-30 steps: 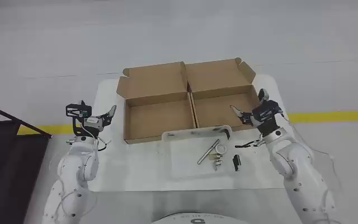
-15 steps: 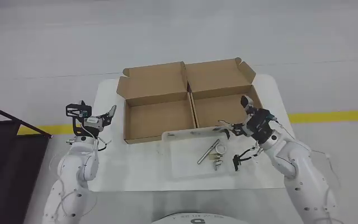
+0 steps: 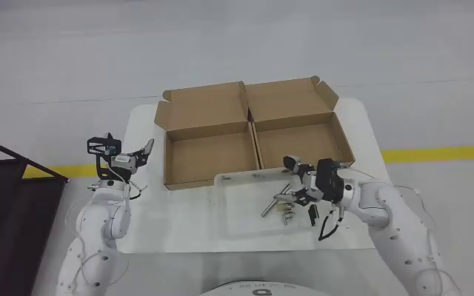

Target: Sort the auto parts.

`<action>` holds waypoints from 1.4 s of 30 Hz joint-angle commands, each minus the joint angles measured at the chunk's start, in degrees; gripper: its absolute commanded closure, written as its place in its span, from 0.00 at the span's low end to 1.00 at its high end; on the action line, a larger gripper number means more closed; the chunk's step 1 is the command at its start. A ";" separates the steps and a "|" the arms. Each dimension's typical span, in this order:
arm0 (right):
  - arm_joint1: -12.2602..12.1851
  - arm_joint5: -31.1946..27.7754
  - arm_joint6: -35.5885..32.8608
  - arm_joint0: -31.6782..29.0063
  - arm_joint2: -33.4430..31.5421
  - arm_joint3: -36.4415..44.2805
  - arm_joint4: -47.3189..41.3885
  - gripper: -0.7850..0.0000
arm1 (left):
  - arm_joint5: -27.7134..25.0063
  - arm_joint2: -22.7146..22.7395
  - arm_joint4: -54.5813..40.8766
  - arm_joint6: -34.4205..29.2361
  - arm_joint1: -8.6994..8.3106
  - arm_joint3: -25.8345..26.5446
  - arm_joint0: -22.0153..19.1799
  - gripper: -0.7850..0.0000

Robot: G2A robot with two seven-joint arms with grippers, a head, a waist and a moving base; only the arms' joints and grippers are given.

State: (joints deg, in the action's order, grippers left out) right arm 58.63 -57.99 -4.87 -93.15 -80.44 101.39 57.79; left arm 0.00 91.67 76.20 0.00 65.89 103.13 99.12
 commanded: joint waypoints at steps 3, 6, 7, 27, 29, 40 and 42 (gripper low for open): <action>-2.14 -0.01 -8.67 1.49 2.86 -1.55 -4.89 0.37 | 0.00 0.00 0.00 0.00 0.00 0.00 0.00 0.00; -3.40 -0.01 -13.98 2.03 4.51 -1.80 -7.11 0.29 | 0.00 0.00 0.00 0.00 0.00 0.00 0.00 0.00; -3.78 -0.01 -15.40 2.08 4.91 -1.77 -7.71 0.28 | 0.00 0.00 0.00 0.00 0.00 0.00 0.00 0.00; -6.67 4.20 -28.55 1.83 3.31 -2.10 -11.06 0.49 | 0.00 0.00 0.00 0.00 0.00 0.00 0.00 0.00; -6.77 5.73 -30.33 2.41 3.57 -2.00 -11.81 0.47 | 0.00 0.00 0.00 0.00 0.00 0.00 0.00 0.00; -6.66 10.59 -44.10 9.95 10.67 -3.14 -17.34 0.52 | 0.00 0.00 0.00 0.00 0.00 0.00 0.00 0.00; -6.59 10.89 -46.42 11.28 12.26 -2.93 -18.24 0.53 | 0.00 0.00 0.00 0.00 0.00 0.00 0.00 0.00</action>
State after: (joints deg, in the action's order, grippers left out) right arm 52.00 -47.25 -49.89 -82.61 -69.03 98.33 40.07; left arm 0.00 91.67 76.20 0.00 65.89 103.13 99.12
